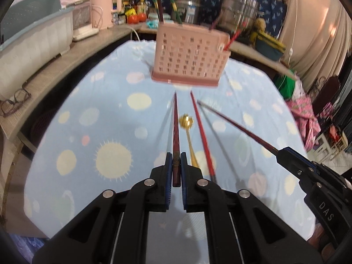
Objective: Organize utensils
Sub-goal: 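Carry both chopsticks over the pink caddy and drop them inside, then move both open tools back toward the last red chopstick and gold spoon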
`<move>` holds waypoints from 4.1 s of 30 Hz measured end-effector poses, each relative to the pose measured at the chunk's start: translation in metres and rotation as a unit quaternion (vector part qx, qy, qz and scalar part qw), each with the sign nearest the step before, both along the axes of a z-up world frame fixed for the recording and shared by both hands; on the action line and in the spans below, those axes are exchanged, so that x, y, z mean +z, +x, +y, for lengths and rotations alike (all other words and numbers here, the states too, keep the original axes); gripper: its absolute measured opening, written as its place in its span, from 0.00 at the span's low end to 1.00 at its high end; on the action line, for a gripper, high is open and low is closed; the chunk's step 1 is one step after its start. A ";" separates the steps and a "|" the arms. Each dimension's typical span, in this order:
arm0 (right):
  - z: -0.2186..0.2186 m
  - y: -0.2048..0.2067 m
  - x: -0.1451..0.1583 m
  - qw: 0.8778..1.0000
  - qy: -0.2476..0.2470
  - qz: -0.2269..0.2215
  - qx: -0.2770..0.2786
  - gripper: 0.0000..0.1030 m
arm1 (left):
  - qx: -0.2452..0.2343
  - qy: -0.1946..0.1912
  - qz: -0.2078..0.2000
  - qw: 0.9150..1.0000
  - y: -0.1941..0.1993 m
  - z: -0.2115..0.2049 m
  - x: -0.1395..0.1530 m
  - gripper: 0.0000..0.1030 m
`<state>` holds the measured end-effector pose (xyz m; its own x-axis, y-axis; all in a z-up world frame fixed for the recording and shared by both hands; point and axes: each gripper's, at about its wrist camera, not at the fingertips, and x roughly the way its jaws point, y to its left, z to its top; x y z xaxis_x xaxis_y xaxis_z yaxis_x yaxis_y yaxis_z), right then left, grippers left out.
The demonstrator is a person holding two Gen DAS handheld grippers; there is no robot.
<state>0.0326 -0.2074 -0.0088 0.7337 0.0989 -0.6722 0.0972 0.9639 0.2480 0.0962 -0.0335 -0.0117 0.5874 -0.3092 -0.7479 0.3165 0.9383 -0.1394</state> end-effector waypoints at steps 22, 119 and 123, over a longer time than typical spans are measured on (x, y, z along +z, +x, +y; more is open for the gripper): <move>-0.042 0.031 0.121 0.991 0.003 -0.135 -0.025 0.07 | 0.018 -0.072 -0.125 0.989 0.048 0.018 0.147 0.07; 0.054 0.035 -0.074 0.993 -0.053 0.086 0.063 0.26 | 0.068 0.069 0.043 0.994 0.040 0.016 -0.055 0.34; 0.053 0.037 -0.077 0.993 -0.055 0.087 0.061 0.23 | 0.065 0.072 0.048 0.994 0.039 0.015 -0.059 0.34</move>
<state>0.0695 -0.1540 -0.0856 0.5922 0.0989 -0.7997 0.0104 0.9914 0.1303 0.1349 -0.0185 -0.0712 0.5394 -0.1216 -0.8332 0.1829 0.9828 -0.0250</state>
